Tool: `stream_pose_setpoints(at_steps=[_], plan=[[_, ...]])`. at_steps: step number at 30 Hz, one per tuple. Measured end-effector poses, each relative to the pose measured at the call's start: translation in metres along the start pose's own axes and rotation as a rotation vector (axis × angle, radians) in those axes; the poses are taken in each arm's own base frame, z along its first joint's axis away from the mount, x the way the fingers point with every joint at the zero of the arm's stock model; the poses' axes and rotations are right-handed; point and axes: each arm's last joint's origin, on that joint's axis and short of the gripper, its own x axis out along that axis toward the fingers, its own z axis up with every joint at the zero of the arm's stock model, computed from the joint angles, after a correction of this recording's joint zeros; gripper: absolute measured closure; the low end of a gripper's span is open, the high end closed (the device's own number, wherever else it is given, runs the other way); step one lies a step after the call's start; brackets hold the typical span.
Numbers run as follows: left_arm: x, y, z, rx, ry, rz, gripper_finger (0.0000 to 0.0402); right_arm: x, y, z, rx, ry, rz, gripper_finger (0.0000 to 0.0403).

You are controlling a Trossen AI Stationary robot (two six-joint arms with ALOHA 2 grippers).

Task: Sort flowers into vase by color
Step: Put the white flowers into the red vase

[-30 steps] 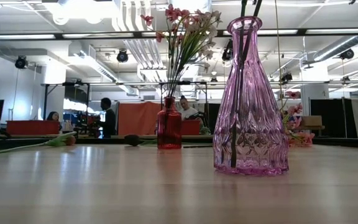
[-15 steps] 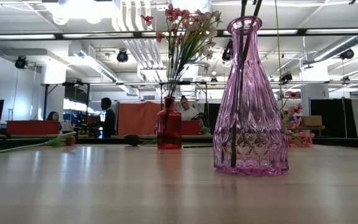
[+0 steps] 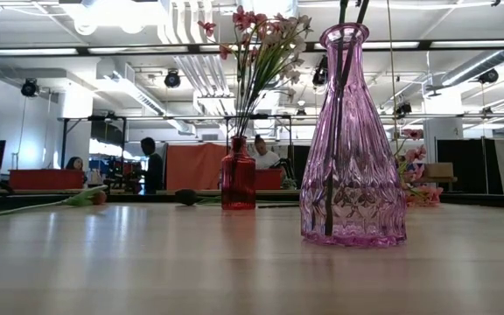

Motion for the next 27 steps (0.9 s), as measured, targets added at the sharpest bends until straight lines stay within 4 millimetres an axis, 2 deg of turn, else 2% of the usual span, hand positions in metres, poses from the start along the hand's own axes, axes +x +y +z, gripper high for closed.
stream_pose_setpoints(at_steps=[4,7,12,15,21,27], plan=[[-0.001,0.021,-0.027,-0.022,0.078,0.068,0.0401,-0.006,-0.010,-0.004,0.018,0.034,-0.016,0.0130],[-0.002,0.041,-0.048,-0.038,0.128,0.144,0.0401,-0.003,-0.013,-0.007,0.019,0.047,-0.032,0.0129],[-0.001,0.074,-0.065,-0.071,0.166,0.181,0.0401,0.003,-0.012,-0.012,0.010,0.070,-0.036,0.0131],[-0.001,0.087,-0.072,-0.105,0.181,0.169,0.0401,0.007,-0.010,-0.015,0.005,0.084,-0.037,0.0129],[0.001,0.092,-0.072,-0.132,0.156,0.159,0.0401,0.010,-0.008,-0.019,-0.001,0.097,-0.034,0.0128],[0.004,0.090,-0.079,-0.247,0.181,0.165,0.0401,0.010,-0.008,-0.019,-0.001,0.097,-0.035,0.0131]])
